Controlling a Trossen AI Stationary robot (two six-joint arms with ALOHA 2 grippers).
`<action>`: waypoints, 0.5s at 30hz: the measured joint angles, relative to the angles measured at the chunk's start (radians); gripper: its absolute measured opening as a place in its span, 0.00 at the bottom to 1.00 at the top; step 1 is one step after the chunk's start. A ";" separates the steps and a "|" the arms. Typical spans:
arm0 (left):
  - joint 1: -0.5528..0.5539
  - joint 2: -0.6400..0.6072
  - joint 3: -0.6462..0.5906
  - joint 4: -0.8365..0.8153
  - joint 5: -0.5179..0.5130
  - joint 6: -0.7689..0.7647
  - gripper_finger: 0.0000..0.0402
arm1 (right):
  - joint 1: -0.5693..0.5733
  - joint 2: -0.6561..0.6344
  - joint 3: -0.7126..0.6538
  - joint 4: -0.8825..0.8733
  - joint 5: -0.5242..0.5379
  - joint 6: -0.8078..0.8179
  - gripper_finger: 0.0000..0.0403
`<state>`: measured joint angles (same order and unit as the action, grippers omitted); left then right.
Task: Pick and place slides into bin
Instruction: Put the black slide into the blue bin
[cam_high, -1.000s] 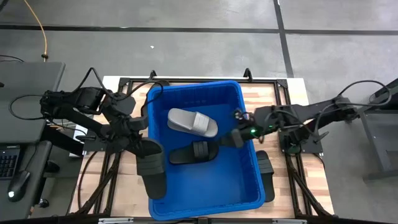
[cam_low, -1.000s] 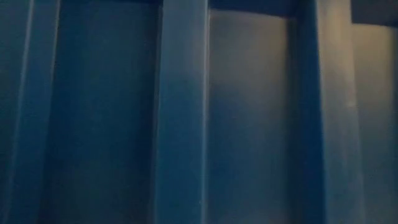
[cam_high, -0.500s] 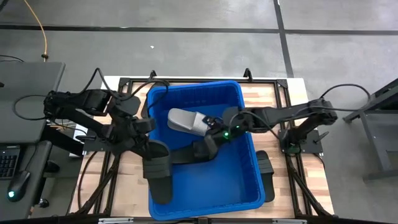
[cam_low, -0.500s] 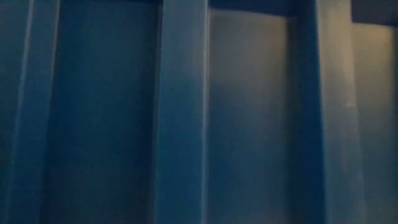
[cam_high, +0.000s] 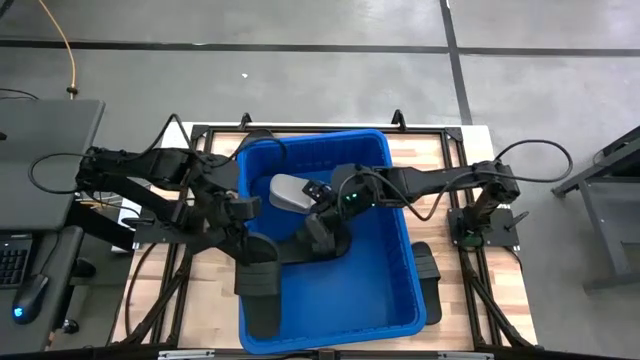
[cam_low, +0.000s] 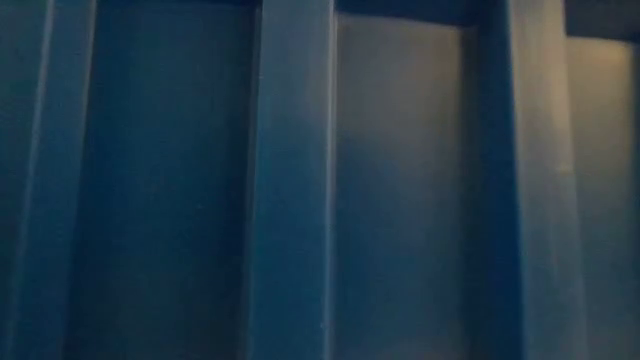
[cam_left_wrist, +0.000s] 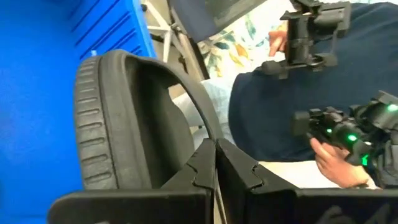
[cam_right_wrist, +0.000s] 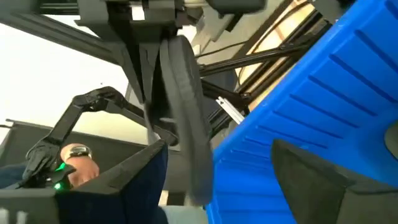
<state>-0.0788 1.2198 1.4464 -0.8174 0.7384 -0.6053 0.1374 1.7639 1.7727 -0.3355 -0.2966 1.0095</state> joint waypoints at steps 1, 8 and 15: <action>0.000 0.003 0.000 0.004 0.012 0.000 0.00 | 0.000 0.006 0.003 0.004 0.000 -0.004 0.68; 0.000 0.013 -0.001 0.014 0.003 -0.001 0.00 | -0.003 0.023 0.003 0.050 -0.001 0.004 0.67; 0.001 0.062 -0.001 0.092 -0.027 -0.039 0.00 | 0.001 0.028 0.003 0.034 -0.004 0.003 0.66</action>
<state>-0.0780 1.2821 1.4456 -0.7254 0.7110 -0.6444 0.1383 1.7916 1.7756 -0.3016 -0.3004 1.0122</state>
